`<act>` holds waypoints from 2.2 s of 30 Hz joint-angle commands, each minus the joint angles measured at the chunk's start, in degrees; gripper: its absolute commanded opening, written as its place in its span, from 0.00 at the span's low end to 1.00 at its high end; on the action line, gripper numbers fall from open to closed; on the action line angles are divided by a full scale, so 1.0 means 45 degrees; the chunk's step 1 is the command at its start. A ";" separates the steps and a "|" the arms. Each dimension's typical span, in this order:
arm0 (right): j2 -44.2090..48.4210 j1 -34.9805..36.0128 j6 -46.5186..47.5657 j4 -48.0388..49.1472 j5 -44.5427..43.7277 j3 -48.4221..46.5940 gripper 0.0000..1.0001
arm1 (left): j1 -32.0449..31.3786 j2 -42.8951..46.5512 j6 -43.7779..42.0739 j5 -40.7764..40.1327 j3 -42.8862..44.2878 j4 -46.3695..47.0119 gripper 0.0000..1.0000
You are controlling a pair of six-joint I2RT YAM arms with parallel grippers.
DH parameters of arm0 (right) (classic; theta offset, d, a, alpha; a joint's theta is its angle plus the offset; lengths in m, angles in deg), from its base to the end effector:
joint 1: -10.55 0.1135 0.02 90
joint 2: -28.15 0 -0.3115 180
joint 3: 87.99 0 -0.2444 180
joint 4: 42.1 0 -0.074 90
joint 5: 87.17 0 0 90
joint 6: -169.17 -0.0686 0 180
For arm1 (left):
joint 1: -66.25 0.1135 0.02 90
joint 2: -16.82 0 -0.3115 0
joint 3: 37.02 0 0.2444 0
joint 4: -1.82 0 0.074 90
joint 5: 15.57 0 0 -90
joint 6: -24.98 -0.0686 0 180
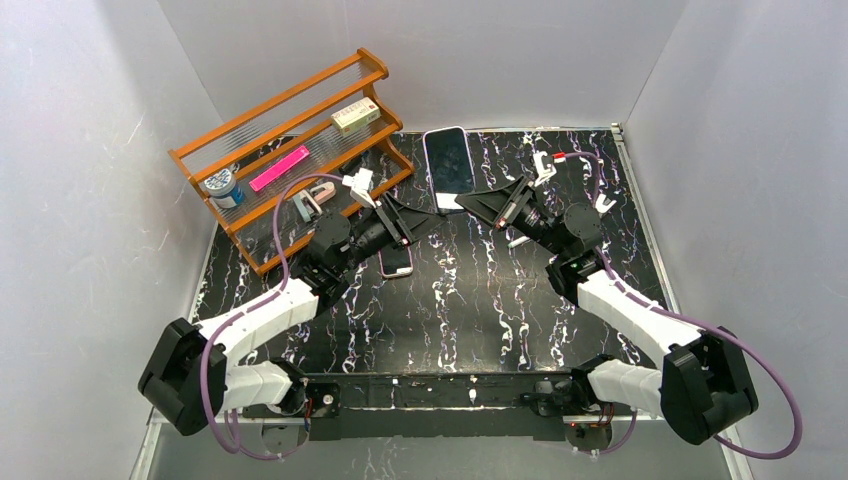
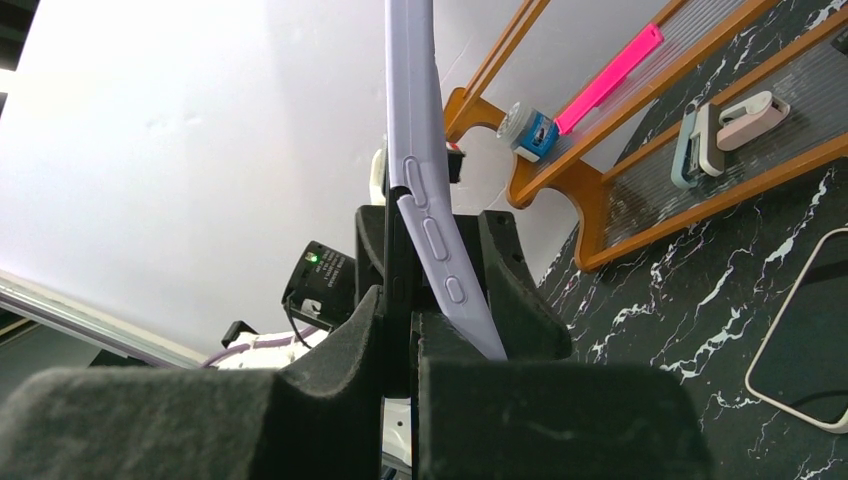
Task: Take the phone out of the phone case
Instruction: Remove the phone case from the phone, then place the phone case at the center of the board.
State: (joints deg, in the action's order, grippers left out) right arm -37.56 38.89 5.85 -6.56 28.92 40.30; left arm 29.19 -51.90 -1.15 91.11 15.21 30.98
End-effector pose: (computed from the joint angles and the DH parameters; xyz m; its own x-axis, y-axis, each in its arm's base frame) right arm 0.2102 0.1477 0.3881 -0.6605 0.6212 -0.4217 -0.5353 0.0042 0.8447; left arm 0.2097 -0.1830 0.3650 -0.6418 -0.5930 -0.4862 0.5098 0.1437 -0.8482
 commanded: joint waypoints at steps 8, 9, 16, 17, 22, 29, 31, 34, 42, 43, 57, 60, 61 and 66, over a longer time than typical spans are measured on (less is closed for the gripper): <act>0.0620 0.0081 0.0098 0.0893 0.1360 -0.0321 0.01 | 0.0071 -0.0513 0.0414 -0.0915 0.1242 0.0699 0.56; 0.0604 0.0079 0.0099 0.0869 0.1411 -0.0320 0.01 | 0.0074 -0.0567 0.0383 -0.0827 0.1341 0.0738 0.56; 0.0580 0.0077 0.0155 0.0773 0.1689 -0.0359 0.01 | 0.0071 -0.0736 0.0106 -0.0819 0.1509 0.0948 0.50; 0.0582 0.0076 0.0177 0.0702 0.1745 -0.0386 0.01 | 0.0086 -0.0783 0.0032 -0.0837 0.1512 0.0947 0.46; 0.0650 0.0070 0.0311 0.0370 0.1988 -0.0450 0.01 | 0.0091 -0.1009 -0.0515 -0.0879 0.1616 0.0942 0.15; 0.1038 0.0079 0.0654 -0.0272 0.2069 -0.0330 0.01 | 0.0243 -0.1175 -0.1344 -0.1458 0.1805 0.0846 0.00; 0.1164 0.0088 0.0748 -0.0403 0.2066 -0.0303 0.01 | 0.0283 -0.1227 -0.1913 -0.1705 0.1974 0.0485 0.00; 0.1370 0.0080 0.0934 -0.0745 0.2025 -0.0271 0.01 | 0.0385 -0.1317 -0.2528 -0.2197 0.2227 -0.0117 0.00; 0.1909 0.0064 0.1289 -0.1682 0.1838 -0.0125 0.01 | 0.1133 -0.1566 -0.2678 -0.3062 0.2362 -0.0408 0.00; 0.1991 0.0069 0.1351 -0.1816 0.1808 -0.0108 0.01 | 0.1212 -0.1605 -0.2704 -0.3122 0.2380 -0.0433 0.00; 0.2869 -0.0299 0.3002 -0.4289 0.1135 -0.0260 0.01 | 0.1819 -0.2596 -0.4022 -0.2992 0.2934 -0.1719 0.00; 0.3219 -0.0683 0.4063 -0.5739 0.0533 -0.0338 0.01 | 0.1829 -0.2776 -0.4118 -0.2580 0.2894 -0.2445 0.00; 0.3307 -0.0820 0.4396 -0.6291 0.0314 -0.0339 0.01 | 0.1829 -0.2823 -0.4119 -0.2452 0.2898 -0.2778 0.00; 0.3543 -0.1578 0.5626 -0.8112 -0.0750 0.0073 0.01 | 0.1728 -0.2995 -0.3969 -0.1988 0.2898 -0.4633 0.00</act>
State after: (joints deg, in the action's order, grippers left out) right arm -23.55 34.23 24.45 -38.47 30.73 40.65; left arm 37.54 -65.54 -18.06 80.43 26.40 17.04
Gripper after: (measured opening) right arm 0.138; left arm 0.085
